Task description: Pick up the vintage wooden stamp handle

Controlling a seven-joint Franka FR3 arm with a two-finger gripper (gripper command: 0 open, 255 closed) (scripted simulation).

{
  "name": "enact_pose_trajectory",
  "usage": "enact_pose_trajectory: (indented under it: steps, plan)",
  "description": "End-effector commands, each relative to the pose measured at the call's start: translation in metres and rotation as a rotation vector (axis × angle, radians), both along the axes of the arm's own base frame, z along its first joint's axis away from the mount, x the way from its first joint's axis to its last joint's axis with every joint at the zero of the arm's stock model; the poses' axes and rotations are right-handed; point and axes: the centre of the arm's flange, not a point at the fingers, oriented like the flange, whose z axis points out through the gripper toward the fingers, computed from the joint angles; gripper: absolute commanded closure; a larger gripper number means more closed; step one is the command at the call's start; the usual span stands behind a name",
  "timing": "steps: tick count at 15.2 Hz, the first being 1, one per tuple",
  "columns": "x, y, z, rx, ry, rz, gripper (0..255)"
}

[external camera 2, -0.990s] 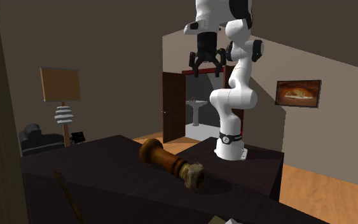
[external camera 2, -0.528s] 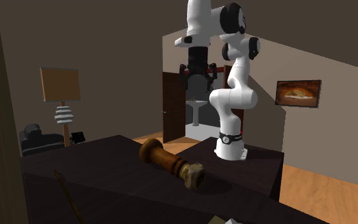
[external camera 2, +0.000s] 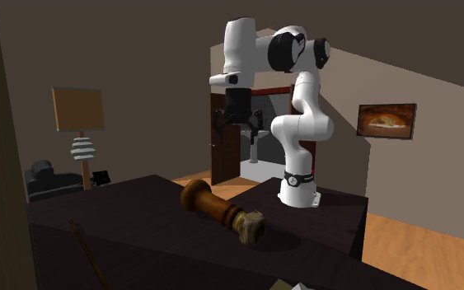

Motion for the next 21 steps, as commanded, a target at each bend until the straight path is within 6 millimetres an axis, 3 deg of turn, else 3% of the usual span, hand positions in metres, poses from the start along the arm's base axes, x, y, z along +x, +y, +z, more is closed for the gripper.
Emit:
enact_pose_trajectory:
  steps: [1, 11, 19, 21]
  plan:
    - [0.014, -0.001, -0.021, 0.001, -0.004, 0.114, 0]
    - [0.088, 0.019, -0.122, 0.008, -0.014, 0.648, 0]
    - [0.088, 0.019, -0.162, 0.008, -0.014, 0.648, 0]
    - [0.088, 0.019, -0.162, 0.008, -0.014, 0.648, 0]
